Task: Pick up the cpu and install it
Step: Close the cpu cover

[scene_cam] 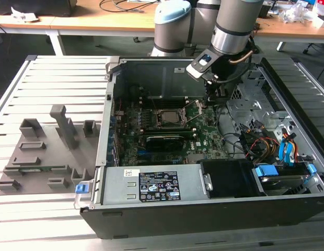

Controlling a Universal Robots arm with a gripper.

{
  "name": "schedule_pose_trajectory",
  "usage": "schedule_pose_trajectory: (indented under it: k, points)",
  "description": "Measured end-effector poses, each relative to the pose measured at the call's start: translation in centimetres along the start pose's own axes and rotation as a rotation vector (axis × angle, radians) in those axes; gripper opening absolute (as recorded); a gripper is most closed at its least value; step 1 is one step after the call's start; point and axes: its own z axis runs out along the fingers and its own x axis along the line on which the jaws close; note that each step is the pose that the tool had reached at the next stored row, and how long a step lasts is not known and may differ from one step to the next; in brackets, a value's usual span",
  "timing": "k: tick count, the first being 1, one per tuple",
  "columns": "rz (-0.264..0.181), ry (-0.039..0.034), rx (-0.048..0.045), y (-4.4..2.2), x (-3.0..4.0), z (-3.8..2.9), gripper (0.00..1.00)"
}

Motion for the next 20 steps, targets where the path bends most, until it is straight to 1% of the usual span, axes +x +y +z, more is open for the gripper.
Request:
schedule_pose_trajectory:
  k: [1,2,4,6,13,16,20]
  points:
    - [0.0,0.0001,0.0,-0.37,0.01,0.43,0.11]
    - [0.0,0.0,-0.0001,-0.59,0.01,0.66,0.11]
    - [0.0,0.0001,0.0,-0.72,0.02,0.69,0.11]
    - [0.0,0.0002,0.0001,-1.09,0.03,0.7,0.11]
    - [0.0,0.0002,0.0,-1.21,0.04,0.71,0.11]
    - [0.0,0.0001,0.0,-1.54,0.04,0.77,0.11]
    - [0.0,0.0001,0.0,-1.79,0.05,0.82,0.11]
